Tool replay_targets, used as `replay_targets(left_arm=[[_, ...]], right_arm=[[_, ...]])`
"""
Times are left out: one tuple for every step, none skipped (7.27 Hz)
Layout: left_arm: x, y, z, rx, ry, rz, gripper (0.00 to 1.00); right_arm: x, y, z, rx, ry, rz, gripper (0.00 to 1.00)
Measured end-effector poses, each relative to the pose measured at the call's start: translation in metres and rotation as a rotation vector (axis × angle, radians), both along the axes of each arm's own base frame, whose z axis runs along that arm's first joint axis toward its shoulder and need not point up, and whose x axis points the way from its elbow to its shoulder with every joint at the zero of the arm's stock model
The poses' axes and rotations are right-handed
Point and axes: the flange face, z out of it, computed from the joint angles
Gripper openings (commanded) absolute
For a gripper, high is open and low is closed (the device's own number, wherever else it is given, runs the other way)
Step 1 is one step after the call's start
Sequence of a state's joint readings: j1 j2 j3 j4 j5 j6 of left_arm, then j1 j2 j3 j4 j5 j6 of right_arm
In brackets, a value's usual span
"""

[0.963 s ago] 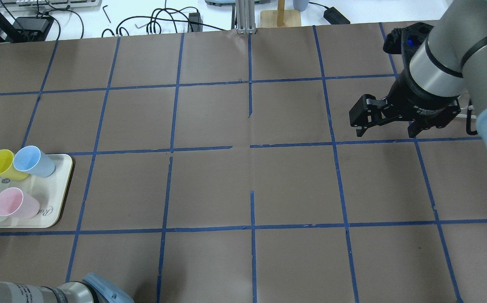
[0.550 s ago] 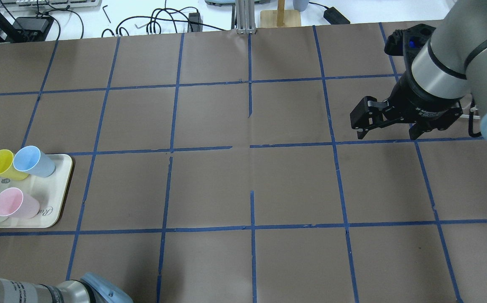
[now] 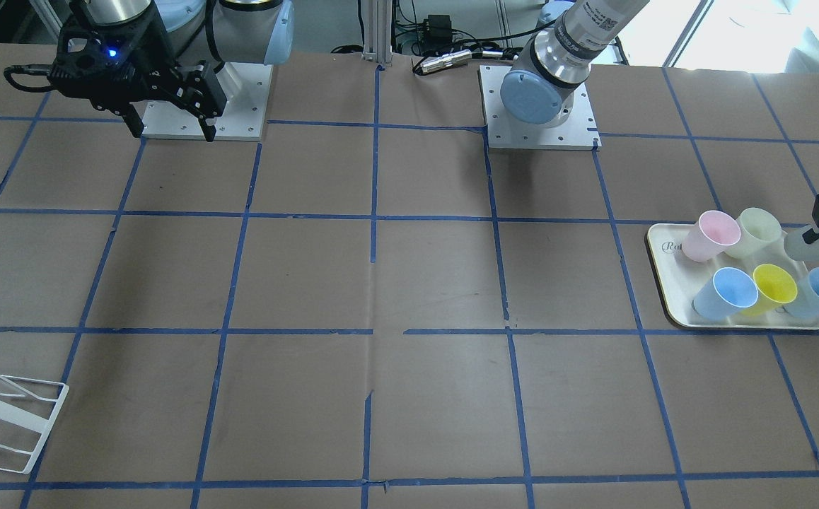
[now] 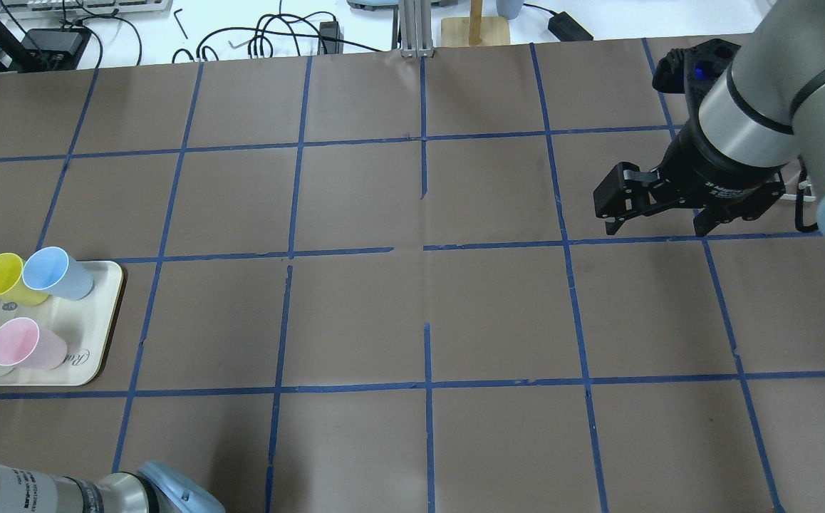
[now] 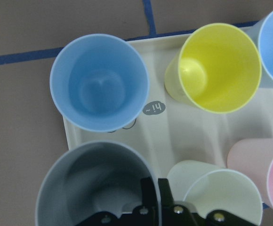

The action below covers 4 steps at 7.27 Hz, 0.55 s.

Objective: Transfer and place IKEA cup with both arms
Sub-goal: 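Lower the white cup into the tray and open the left gripper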

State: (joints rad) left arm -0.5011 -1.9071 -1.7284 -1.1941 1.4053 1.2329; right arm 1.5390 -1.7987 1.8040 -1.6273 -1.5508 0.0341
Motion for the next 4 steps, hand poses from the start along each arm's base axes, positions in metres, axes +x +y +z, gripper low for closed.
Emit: replay_targets(left_arm=[[-0.003, -0.001, -0.004, 0.006, 0.009, 0.011, 0.03], [-0.006, 0.0, -0.009, 0.012, 0.019, 0.019, 0.09], [-0.009, 0.0, -0.013, 0.017, 0.025, 0.025, 0.22], [-0.011, -0.001, -0.015, 0.023, 0.03, 0.039, 0.6]], right_arm=[[0.0, 0.0, 0.0, -0.002, 0.0, 0.0, 1.0], [0.0, -0.001, 0.0, -0.004, 0.001, -0.002, 1.0], [0.0, -0.001, 0.0, -0.003, 0.002, -0.004, 1.0], [0.0, 0.0, -0.001, -0.001, 0.002, -0.006, 1.0]])
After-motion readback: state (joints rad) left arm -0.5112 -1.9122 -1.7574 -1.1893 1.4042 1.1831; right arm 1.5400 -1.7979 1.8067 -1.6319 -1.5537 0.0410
